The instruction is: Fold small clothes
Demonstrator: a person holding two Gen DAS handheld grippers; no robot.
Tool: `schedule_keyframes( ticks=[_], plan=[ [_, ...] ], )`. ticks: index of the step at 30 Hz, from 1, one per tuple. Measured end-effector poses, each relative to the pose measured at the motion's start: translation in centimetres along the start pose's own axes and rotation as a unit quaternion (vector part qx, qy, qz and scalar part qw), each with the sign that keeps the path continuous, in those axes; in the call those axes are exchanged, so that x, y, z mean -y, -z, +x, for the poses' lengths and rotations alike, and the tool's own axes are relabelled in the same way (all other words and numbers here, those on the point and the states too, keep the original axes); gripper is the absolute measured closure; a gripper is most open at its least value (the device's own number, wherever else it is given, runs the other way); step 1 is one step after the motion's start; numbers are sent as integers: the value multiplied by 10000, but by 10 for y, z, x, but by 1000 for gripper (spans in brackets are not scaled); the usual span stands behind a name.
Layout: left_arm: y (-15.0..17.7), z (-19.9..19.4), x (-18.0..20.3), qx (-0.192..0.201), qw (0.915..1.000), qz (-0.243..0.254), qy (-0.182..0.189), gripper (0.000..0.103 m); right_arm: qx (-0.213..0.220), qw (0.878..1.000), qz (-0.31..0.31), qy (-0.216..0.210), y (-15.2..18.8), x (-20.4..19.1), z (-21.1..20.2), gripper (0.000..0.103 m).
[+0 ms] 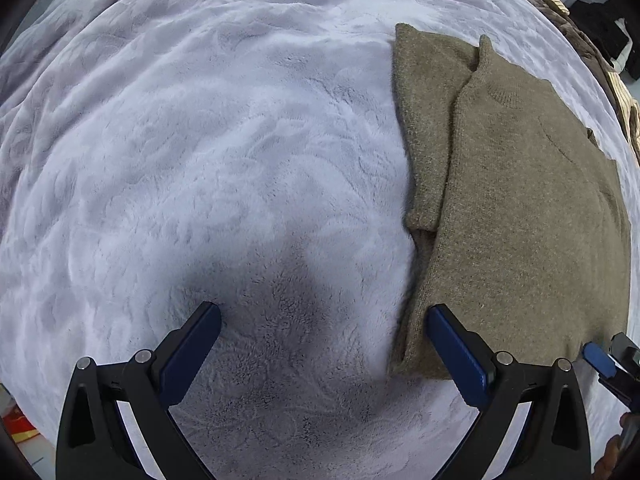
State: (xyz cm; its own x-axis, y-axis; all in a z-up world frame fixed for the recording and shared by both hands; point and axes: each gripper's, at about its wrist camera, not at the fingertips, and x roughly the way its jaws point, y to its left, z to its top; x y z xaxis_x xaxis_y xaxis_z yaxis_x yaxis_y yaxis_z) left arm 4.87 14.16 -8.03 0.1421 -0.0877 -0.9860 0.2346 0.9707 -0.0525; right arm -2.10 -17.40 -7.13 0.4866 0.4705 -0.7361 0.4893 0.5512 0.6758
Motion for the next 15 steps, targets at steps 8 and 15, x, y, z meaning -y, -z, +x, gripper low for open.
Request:
schedule_keyframes(
  ticks=[8,15],
  plan=[
    [2,0,-6,-3,10000,18,78,0,-545,9980,64,-319,22,-25,43,32],
    [11,-3,-30,-24,9996,-80,254,0,-677,9962,272,-484,33,-33,65,32]
  ],
)
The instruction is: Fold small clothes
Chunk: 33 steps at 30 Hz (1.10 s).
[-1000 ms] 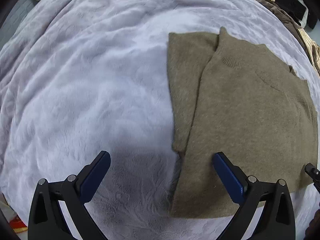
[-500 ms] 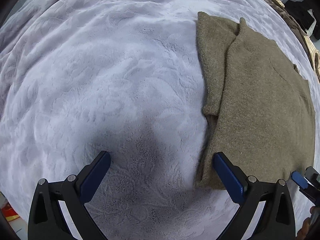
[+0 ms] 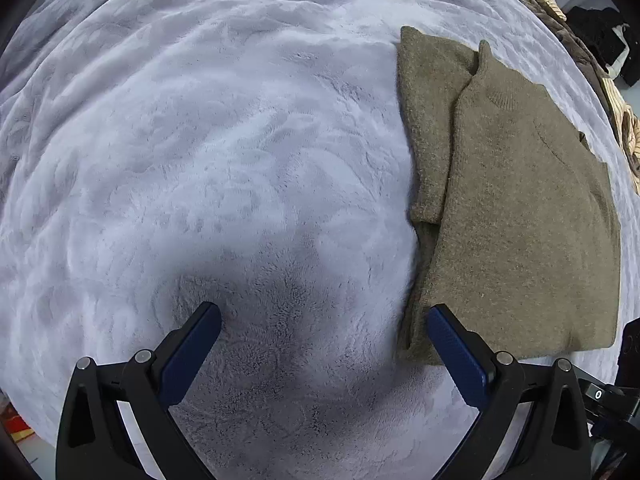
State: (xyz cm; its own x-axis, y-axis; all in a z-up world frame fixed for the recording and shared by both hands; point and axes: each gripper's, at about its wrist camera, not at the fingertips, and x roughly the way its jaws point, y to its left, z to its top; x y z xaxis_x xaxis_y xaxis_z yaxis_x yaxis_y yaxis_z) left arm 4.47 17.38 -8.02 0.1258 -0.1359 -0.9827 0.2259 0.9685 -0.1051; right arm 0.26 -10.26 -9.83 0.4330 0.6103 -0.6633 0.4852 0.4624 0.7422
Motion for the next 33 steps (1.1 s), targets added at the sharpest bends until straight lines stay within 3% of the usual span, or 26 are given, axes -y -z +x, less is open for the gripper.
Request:
schedule_keyframes(
  ticks=[9,16,21,24,25,28,30,33],
  plan=[
    [0,-9,-38,-19,9973,-286,678,0,121,9975,396,-570,-1,-4,25,32],
    [1,-16,-34,-94,9943,-308,1018,0,261,9913,795,-1017,-2,-3,39,32],
    [-3,-14,-15,-268,9882,-318,1475,0,510,9811,1177,-1447,-6,-3,50,32],
    [-10,-13,-13,-336,9761,-421,2107,0,577,9713,1517,-1736,-8,1,59,32],
    [-14,-12,-16,-382,9700,-514,2344,0,597,9671,1655,-1836,-8,4,61,37],
    [-26,-6,-20,-449,9535,-717,2894,0,602,9452,2159,-2375,-8,15,70,91],
    [-37,0,-16,-479,9485,-747,3041,0,653,9397,2094,-2625,-14,13,68,94],
    [-55,10,-5,-555,9375,-677,3367,0,720,9458,1577,-2746,-26,-7,52,94]
  ],
)
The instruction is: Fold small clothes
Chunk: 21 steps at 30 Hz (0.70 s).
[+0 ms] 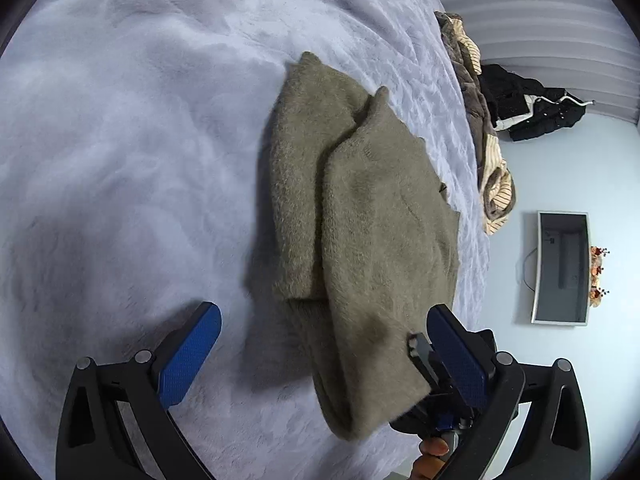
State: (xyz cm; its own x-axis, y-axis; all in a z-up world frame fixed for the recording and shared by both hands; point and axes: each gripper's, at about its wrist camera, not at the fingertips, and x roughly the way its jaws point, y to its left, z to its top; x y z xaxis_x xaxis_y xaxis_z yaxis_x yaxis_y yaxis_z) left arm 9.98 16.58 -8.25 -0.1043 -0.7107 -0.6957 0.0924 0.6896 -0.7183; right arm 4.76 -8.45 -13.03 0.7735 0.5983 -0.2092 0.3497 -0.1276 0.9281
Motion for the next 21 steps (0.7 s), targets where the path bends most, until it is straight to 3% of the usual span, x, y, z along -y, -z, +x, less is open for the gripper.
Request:
schedule_keyframes(
  ticks=[3,7,10,12,16,18,21],
  plan=[
    [-21,26,13,-213,9990,65,377,0,-88,9985,-545,40,-3,-28,-2,94],
    [-37,53,46,-352,9977,388,430,0,-248,9941,-1029,240,-4,-47,-2,94],
    [-39,63,80,-266,9952,941,-109,0,-404,9901,-1255,481,-3,-51,0,94],
    [-37,75,97,-328,9882,1359,-624,1,-546,9852,-1415,796,-1,-50,3,94],
    [-27,98,110,-693,9626,2078,-1593,7,-1004,9674,-1694,1594,3,-44,4,92],
    [-24,104,110,-807,9544,2227,-1817,7,-1313,9525,-1802,2074,6,-40,5,90],
    [-25,104,106,-791,9539,2171,-1918,7,-1555,9312,-2027,2600,12,-37,-2,90]
  ],
)
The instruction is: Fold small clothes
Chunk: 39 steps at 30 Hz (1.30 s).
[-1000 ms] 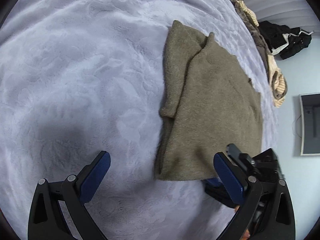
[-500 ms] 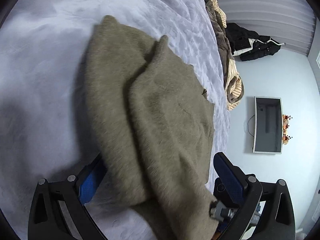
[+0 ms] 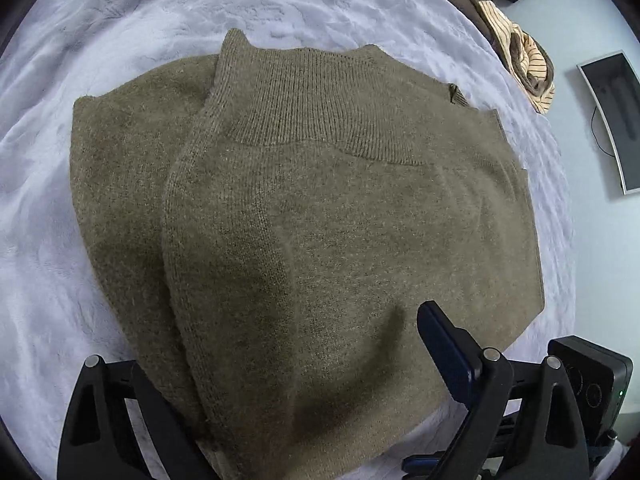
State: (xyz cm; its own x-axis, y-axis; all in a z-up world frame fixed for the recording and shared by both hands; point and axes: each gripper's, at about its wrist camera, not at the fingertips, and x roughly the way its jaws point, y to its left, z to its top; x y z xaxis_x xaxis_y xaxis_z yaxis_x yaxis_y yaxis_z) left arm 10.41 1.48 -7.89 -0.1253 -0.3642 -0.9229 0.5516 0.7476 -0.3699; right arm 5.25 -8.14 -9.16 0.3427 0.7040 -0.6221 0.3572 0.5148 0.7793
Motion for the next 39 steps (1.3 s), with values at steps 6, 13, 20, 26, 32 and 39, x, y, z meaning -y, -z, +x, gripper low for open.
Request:
schedule_keyframes(
  ticks=[6,13,20,26,32,39],
  plan=[
    [0,-2,0,97,9996,-106,-225,7,322,9983,-156,465,-4,5,-42,81],
    [1,5,-1,49,9980,-133,-609,7,1358,9812,-622,1218,-20,10,-92,65],
    [1,3,22,414,9915,288,-1202,72,984,9875,-87,1229,-41,70,-83,90],
    [2,-27,35,824,9902,369,-1061,84,1202,9895,4,805,-41,85,-86,91],
    [-10,-77,102,1518,9834,812,-569,84,1211,9916,111,429,-40,99,-95,91],
    [-26,-37,224,1246,9672,2183,-365,84,1954,9786,298,579,-35,110,-151,90]
  ],
)
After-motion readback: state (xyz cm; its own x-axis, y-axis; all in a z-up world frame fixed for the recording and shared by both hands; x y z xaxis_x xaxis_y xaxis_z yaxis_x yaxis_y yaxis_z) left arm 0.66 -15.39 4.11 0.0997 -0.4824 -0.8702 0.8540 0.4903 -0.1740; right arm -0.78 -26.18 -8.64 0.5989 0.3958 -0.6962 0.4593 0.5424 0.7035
